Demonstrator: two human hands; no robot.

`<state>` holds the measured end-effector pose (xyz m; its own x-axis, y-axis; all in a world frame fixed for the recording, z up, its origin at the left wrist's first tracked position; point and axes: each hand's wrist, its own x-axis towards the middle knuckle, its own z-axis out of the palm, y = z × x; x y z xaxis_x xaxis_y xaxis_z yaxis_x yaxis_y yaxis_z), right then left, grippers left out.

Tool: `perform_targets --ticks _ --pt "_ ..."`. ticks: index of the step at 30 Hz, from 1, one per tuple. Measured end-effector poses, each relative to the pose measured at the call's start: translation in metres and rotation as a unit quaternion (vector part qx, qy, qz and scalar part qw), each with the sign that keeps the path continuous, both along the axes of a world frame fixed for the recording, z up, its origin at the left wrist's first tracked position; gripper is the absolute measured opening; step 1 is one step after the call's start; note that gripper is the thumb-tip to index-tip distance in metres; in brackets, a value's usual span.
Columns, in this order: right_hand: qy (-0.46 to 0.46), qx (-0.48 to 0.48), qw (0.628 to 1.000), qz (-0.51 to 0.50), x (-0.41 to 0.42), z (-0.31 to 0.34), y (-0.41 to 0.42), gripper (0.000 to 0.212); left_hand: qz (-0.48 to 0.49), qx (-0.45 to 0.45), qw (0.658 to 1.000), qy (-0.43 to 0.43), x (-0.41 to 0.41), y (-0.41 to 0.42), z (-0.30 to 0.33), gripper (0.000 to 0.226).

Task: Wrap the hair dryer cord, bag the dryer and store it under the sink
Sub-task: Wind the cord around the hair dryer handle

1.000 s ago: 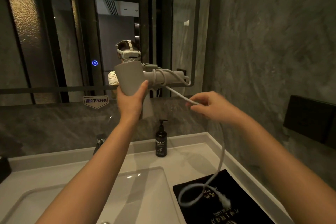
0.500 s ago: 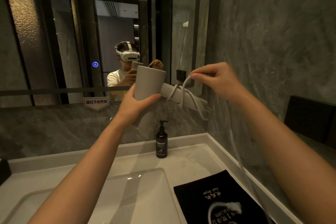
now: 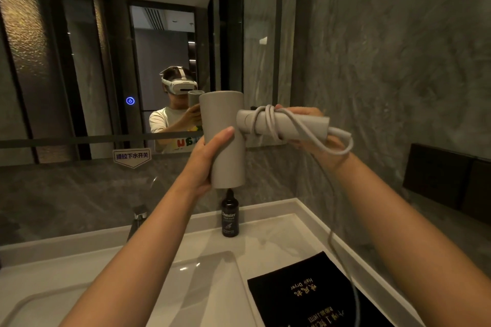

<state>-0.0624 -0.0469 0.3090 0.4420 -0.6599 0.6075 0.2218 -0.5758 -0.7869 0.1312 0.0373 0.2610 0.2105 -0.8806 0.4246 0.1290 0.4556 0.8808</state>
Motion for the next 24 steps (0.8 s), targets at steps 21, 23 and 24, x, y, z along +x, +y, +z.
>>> perform_targets --ticks 21,23,24 --pt "0.227 -0.24 0.933 -0.145 -0.017 0.012 0.009 0.012 0.4 -0.023 0.901 -0.166 0.006 -0.011 0.0 0.073" --pt "0.205 -0.245 0.937 -0.144 -0.014 0.022 0.005 0.012 0.348 -0.019 0.908 -0.231 0.007 -0.007 -0.003 0.071" --pt "0.193 -0.244 0.939 -0.143 -0.015 0.027 0.002 0.011 0.315 -0.018 0.915 -0.251 0.007 -0.003 -0.003 0.068"
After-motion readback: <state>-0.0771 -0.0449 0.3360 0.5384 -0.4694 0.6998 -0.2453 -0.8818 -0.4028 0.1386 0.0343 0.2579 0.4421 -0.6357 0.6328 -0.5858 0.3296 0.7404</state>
